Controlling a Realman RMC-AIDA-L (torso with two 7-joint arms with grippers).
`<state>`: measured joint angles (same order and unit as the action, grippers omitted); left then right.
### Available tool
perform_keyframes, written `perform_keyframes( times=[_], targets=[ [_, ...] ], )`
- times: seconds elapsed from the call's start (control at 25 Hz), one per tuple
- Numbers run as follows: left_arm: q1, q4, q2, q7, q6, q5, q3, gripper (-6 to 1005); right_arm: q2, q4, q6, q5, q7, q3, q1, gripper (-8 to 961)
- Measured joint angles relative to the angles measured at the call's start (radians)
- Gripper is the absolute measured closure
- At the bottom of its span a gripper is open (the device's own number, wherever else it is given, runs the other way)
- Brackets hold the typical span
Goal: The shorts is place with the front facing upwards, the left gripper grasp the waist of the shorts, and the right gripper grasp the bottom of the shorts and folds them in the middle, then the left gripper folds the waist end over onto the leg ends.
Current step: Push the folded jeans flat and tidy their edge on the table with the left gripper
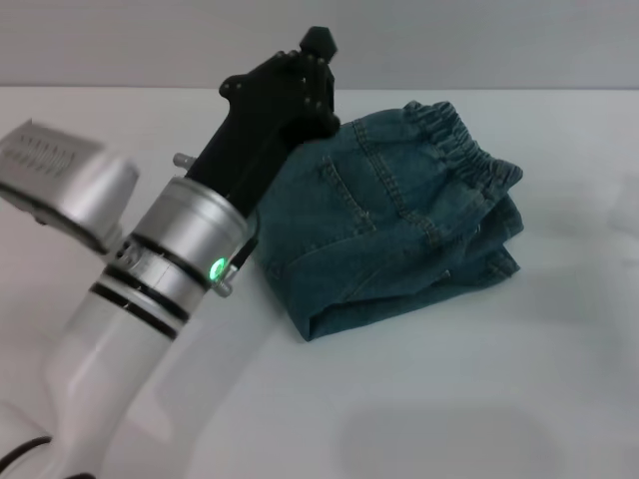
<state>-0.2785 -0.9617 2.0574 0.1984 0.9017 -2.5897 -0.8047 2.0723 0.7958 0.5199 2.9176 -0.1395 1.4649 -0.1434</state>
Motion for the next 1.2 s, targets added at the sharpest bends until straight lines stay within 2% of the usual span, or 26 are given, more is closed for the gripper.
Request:
perform_keyframes(
  times=[0.12,0.16,0.28,0.52,0.68,0.76,1.0,1.2],
  targets=[
    [-0.059,0.106,-0.003,0.064,0.047,-0.049,0.003,993,0.001,0.003,0.0,0.0,0.0,0.0,0.006,953],
    [-0.059,0.106,-0.003,0.064,0.047,-0.049,0.003,993,0.001,0.003,0.001,0.0,0.0,0.0,0.007,952],
    [-0.078,0.172,-0.002,0.058,-0.046,-0.109,0.019,992,0.001,0.004,0.001,0.0,0.0,0.0,0.01,950],
    [-0.058,0.161,-0.006,0.052,-0.198,-0.155,0.06,990,0.002,0.002,0.002,0.0,0.0,0.0,0.007,945],
    [-0.058,0.153,-0.009,0.051,-0.251,-0.184,0.09,989,0.002,-0.001,0.002,0.0,0.0,0.0,0.0,942],
    [-0.034,0.102,-0.02,0.055,-0.334,-0.209,0.126,988,0.003,-0.002,0.002,0.0,0.0,0.0,0.0,941],
    [-0.015,0.086,-0.029,0.105,-0.387,-0.211,0.148,986,0.003,-0.003,0.001,0.0,0.0,-0.004,0.001,936],
    [-0.016,0.096,-0.022,0.111,-0.448,-0.212,0.143,985,0.003,0.0,0.001,-0.001,-0.001,-0.011,0.003,932]
  ],
)
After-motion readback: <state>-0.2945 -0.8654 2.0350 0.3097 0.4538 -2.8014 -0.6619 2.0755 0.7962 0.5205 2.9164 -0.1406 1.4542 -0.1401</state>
